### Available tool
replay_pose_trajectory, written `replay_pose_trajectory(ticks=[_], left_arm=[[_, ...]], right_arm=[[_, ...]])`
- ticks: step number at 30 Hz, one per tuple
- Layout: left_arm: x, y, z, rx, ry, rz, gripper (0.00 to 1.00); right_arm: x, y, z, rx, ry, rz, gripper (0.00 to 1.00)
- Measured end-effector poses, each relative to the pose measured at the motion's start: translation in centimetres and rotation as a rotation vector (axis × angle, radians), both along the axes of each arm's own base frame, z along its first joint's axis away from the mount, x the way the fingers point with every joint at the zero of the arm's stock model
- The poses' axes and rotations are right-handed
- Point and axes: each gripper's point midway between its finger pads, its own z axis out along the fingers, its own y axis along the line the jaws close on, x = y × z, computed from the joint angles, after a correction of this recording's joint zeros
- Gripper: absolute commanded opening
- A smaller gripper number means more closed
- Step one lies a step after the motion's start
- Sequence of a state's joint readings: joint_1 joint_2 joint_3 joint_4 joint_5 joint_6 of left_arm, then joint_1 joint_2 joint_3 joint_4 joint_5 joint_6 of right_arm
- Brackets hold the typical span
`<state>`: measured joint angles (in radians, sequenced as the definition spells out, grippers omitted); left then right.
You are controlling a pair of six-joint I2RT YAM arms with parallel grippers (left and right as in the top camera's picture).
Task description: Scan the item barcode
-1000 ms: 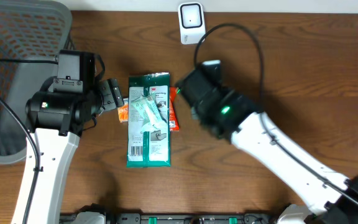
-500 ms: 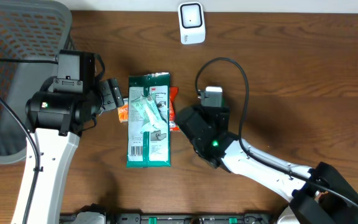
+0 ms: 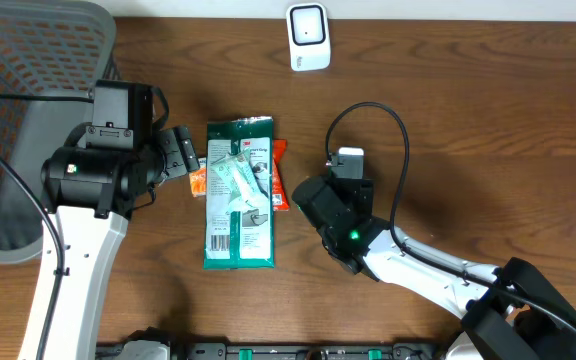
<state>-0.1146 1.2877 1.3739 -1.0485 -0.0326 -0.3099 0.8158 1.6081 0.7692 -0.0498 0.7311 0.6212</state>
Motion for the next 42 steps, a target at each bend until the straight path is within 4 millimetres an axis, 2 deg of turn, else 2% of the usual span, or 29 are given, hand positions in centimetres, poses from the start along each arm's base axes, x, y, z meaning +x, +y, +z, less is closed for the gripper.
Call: replay_pose_trajectory(ticks=[2,4,6,8,14,17,20,21,22,23,24,26,27,29,30,32,37,38,39,42], left_arm=[[0.0,0.0,0.0,0.000,0.000,0.000,0.85],[0.0,0.0,0.0,0.000,0.000,0.000,0.85],[0.0,0.0,0.0,0.000,0.000,0.000,0.85],[0.0,0.0,0.0,0.000,0.000,0.000,0.86],[0.0,0.0,0.0,0.000,0.000,0.000,0.85],[0.0,0.0,0.0,0.000,0.000,0.000,0.85],[0.0,0.0,0.0,0.000,-0.001,0.000,0.86],[0.0,0.0,0.0,0.000,-0.001,0.000,0.85],[0.0,0.0,0.0,0.000,-0.001,0.000,0.85],[0.0,0.0,0.0,0.000,0.000,0.000,0.85],[0.0,0.0,0.0,0.000,-0.001,0.000,0.85],[0.0,0.0,0.0,0.000,-0.001,0.000,0.85],[0.0,0.0,0.0,0.000,-0.001,0.000,0.85],[0.0,0.0,0.0,0.000,-0.002,0.000,0.85],[0.0,0.0,0.0,0.000,-0.001,0.000,0.85],[0.0,0.0,0.0,0.000,-0.001,0.001,0.85],[0.0,0.0,0.0,0.000,-0.002,0.001,0.85],[0.0,0.0,0.0,0.000,-0.001,0.001,0.85],[0.0,0.0,0.0,0.000,-0.001,0.001,0.85],[0.0,0.0,0.0,0.000,-0.001,0.001,0.85]], right_arm=[[-0.1,0.0,-0.1,-0.003,0.006,0.002,0.51],[-0.3,-0.2,-0.3,-0.012,0.018,0.004,0.57],[-0.6,-0.4,-0.7,-0.028,0.038,0.006,0.81],[-0.6,-0.4,-0.8,-0.032,0.044,0.009,0.99],[-0.7,-0.5,-0.8,-0.042,0.048,0.014,0.99],[-0.9,-0.2,-0.1,-0.077,0.060,0.075,0.91],[-1.7,0.0,3.1,-0.116,0.095,0.159,0.84],[-1.9,0.1,5.2,-0.112,0.105,0.182,0.84],[-1.8,0.5,8.2,-0.088,0.099,0.201,0.86],[-1.7,0.6,9.8,-0.074,0.096,0.212,0.86],[-1.7,0.5,13.1,-0.036,0.102,0.226,0.86],[-2.3,-0.5,17.2,0.027,0.176,0.247,0.86],[-2.8,-1.5,18.6,0.061,0.240,0.251,0.86],[-3.2,-2.5,19.5,0.101,0.322,0.245,0.88],[-3.2,-2.9,19.7,0.123,0.365,0.237,0.92],[-3.0,-3.3,18.4,0.167,0.498,0.226,0.98],[-2.2,-2.1,10.3,0.179,0.833,0.239,0.99],[-2.1,-1.9,9.3,0.178,0.863,0.241,0.99],[-2.0,-1.6,7.2,0.168,0.929,0.248,0.99],[-2.0,-1.2,4.5,0.148,1.012,0.265,0.99]])
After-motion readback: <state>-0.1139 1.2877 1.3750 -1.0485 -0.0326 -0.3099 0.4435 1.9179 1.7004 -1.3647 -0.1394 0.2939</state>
